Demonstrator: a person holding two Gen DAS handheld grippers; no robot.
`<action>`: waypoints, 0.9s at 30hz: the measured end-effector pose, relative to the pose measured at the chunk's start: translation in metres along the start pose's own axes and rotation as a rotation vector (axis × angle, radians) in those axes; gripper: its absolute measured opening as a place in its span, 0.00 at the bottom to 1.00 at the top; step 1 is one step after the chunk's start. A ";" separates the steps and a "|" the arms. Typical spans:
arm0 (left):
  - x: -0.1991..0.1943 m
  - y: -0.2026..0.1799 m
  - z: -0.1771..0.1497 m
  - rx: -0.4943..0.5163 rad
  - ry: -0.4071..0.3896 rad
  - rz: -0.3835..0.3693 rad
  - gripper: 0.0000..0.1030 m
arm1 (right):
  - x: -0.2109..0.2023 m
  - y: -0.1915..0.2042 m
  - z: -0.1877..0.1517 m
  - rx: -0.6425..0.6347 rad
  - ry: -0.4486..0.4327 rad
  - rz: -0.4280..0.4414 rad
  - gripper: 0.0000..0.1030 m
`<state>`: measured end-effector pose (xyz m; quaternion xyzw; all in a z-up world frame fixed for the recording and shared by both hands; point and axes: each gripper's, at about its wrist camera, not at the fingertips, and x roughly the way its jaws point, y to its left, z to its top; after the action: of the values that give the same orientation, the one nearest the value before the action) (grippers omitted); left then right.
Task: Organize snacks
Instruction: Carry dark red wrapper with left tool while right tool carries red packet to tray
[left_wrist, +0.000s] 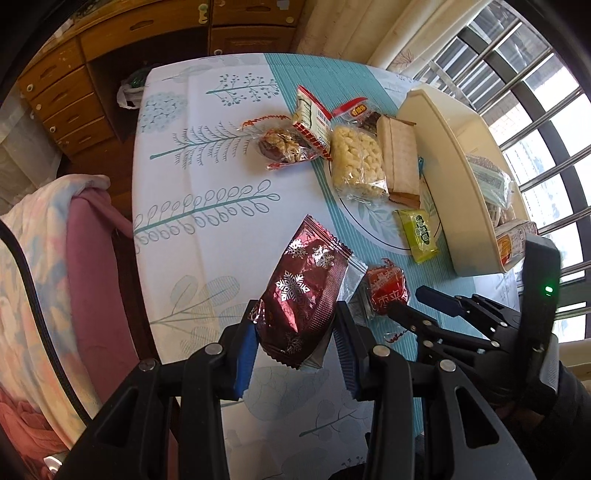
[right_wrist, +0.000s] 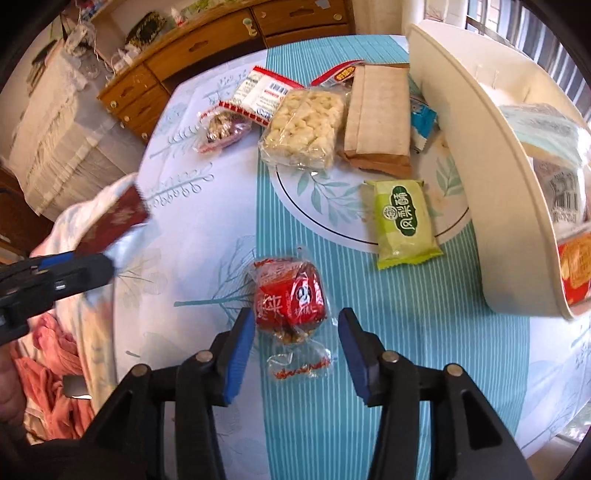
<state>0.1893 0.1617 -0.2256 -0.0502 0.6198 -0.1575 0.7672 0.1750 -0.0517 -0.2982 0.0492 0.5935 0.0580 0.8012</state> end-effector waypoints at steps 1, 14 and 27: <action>-0.003 0.002 -0.002 -0.008 -0.004 -0.001 0.36 | 0.003 0.001 0.002 -0.004 0.010 -0.008 0.46; -0.012 0.021 -0.016 -0.071 -0.029 -0.001 0.36 | 0.021 0.016 0.010 -0.089 0.054 -0.084 0.54; -0.021 0.011 -0.018 -0.075 -0.054 -0.006 0.36 | 0.023 0.029 0.009 -0.119 0.069 -0.122 0.47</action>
<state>0.1703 0.1812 -0.2126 -0.0848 0.6041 -0.1351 0.7808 0.1890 -0.0195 -0.3135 -0.0367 0.6183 0.0459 0.7838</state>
